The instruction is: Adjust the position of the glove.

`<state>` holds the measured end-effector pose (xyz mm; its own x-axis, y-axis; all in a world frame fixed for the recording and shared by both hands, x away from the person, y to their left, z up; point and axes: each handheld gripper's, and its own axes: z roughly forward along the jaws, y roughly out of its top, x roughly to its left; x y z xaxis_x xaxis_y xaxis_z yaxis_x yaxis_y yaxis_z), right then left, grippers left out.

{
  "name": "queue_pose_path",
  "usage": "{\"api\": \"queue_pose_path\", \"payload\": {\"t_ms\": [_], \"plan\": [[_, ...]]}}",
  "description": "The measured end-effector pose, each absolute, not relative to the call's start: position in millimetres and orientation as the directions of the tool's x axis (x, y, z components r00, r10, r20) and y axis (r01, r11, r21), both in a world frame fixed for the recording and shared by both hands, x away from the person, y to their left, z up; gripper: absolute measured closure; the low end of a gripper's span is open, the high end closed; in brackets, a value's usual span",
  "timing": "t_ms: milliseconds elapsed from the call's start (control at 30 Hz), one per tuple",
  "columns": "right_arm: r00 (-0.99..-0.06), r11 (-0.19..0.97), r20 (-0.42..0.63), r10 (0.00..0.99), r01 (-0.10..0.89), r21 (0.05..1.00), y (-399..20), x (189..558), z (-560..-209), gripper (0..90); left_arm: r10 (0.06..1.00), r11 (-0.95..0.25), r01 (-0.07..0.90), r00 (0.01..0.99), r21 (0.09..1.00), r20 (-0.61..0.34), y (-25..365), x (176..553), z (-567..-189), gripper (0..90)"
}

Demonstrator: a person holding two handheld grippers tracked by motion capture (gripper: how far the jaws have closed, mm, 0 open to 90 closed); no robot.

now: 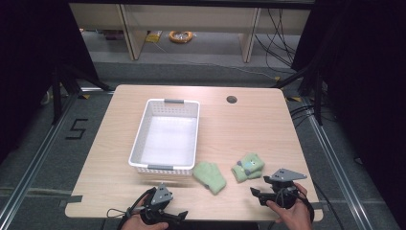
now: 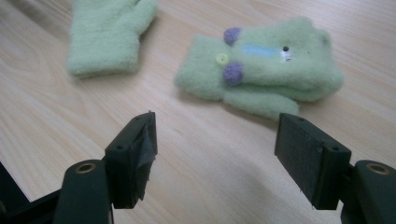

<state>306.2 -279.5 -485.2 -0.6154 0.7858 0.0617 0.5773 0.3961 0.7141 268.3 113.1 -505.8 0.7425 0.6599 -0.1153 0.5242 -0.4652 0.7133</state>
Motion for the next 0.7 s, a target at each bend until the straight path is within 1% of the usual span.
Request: {"api": "queue_pose_path", "payload": {"t_ms": [100, 133, 167, 200, 233, 300, 367, 400, 433, 500, 533, 567, 600, 633, 700], "plan": [[-0.606, 0.384, 0.073, 0.792, 0.588, 0.712, -277, 305, -484, 31.3, 0.66, -0.468, 0.524, 0.743, 0.711, -0.113, 113, 269, -506, 16.1], [-0.624, 0.396, 0.068, 0.779, 0.573, 0.717, -276, 307, -485, 31.9, 0.662, -0.465, 0.523, 0.741, 0.714, -0.111, 113, 268, -506, 16.1], [-0.617, 0.391, 0.076, 0.783, 0.584, 0.711, -275, 305, -485, 32.1, 0.662, -0.465, 0.523, 0.741, 0.714, -0.111, 113, 268, -506, 16.1], [-0.627, 0.401, 0.065, 0.776, 0.57, 0.717, -275, 306, -484, 32.5, 0.663, -0.46, 0.526, 0.74, 0.716, -0.117, 112, 268, -506, 16.1], [-0.624, 0.39, 0.082, 0.777, 0.58, 0.715, -274, 306, -483, 33.3, 0.663, -0.46, 0.526, 0.74, 0.716, -0.117, 112, 268, -506, 16.0], [-0.628, 0.403, 0.066, 0.775, 0.571, 0.715, -274, 306, -481, 34.1, 0.66, -0.467, 0.524, 0.742, 0.712, -0.113, 113, 269, -506, 16.0], [-0.627, 0.387, 0.083, 0.775, 0.574, 0.721, -273, 306, -480, 34.5, 0.662, -0.466, 0.524, 0.741, 0.713, -0.112, 113, 268, -506, 16.1], [-0.634, 0.399, 0.067, 0.771, 0.562, 0.724, -273, 306, -479, 35.4, 0.664, -0.455, 0.529, 0.737, 0.716, -0.123, 112, 268, -506, 16.1], [-0.627, 0.378, 0.09, 0.774, 0.571, 0.729, -269, 306, -475, 36.4, 0.66, -0.453, 0.529, 0.74, 0.717, -0.129, 112, 268, -506, 16.1], [-0.638, 0.392, 0.08, 0.766, 0.563, 0.728, -267, 307, -473, 37.3, 0.661, -0.467, 0.524, 0.742, 0.712, -0.114, 113, 269, -506, 16.1], [-0.627, 0.375, 0.103, 0.772, 0.58, 0.723, -264, 306, -472, 37.9, 0.669, -0.452, 0.539, 0.732, 0.711, -0.13, 112, 268, -506, 16.1], [-0.627, 0.375, 0.103, 0.772, 0.58, 0.723, -264, 306, -472, 37.9, 0.669, -0.452, 0.539, 0.732, 0.711, -0.13, 112, 268, -506, 16.1], [-0.649, 0.396, 0.085, 0.756, 0.557, 0.73, -261, 309, -469, 38.2, 0.665, -0.45, 0.542, 0.734, 0.71, -0.139, 112, 268, -506, 16.0], [-0.652, 0.396, 0.08, 0.754, 0.548, 0.736, -260, 311, -469, 38.2, 0.668, -0.443, 0.543, 0.731, 0.713, -0.142, 112, 268, -506, 16.0], [-0.649, 0.395, 0.085, 0.756, 0.557, 0.731, -258, 310, -468, 38.3, 0.672, -0.429, 0.546, 0.725, 0.72, -0.151, 111, 267, -507, 16.0]]}}
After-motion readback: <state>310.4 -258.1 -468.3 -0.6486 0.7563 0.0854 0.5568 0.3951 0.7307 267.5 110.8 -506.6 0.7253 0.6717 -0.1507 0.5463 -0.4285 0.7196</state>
